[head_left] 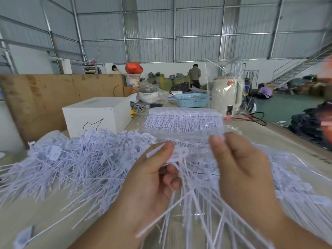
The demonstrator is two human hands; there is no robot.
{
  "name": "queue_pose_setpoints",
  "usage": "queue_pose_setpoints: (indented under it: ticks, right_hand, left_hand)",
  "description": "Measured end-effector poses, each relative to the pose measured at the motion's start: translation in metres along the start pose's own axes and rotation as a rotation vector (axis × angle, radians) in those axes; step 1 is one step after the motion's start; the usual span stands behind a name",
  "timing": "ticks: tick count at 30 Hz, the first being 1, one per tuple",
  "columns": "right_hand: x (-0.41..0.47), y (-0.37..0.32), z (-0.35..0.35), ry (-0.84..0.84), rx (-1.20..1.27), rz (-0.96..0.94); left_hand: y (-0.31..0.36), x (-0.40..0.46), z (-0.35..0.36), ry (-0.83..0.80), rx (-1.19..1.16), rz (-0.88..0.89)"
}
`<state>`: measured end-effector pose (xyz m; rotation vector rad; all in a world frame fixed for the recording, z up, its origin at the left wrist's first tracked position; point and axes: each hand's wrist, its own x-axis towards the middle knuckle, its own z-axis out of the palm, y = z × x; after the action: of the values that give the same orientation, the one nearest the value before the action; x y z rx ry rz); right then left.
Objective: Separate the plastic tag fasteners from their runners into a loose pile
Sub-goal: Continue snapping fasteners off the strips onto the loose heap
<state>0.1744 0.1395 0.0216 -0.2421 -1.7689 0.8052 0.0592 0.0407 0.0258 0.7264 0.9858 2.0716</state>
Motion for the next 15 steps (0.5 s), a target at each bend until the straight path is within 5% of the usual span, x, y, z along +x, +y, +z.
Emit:
queue_pose_setpoints:
  ticks: [2,8,15]
  right_hand:
    - [0.004,0.0,-0.008,-0.024,0.035,-0.015]
    - [-0.001,0.008,-0.005,-0.576,-0.168,-0.062]
    - [-0.003,0.01,-0.007,-0.633,-0.283,-0.101]
  left_hand:
    - [0.002,0.005,-0.006,0.037,0.066,0.038]
    - [-0.002,0.008,-0.013,-0.101,0.412,0.112]
    - [0.004,0.008,-0.017,-0.264,0.566,0.045]
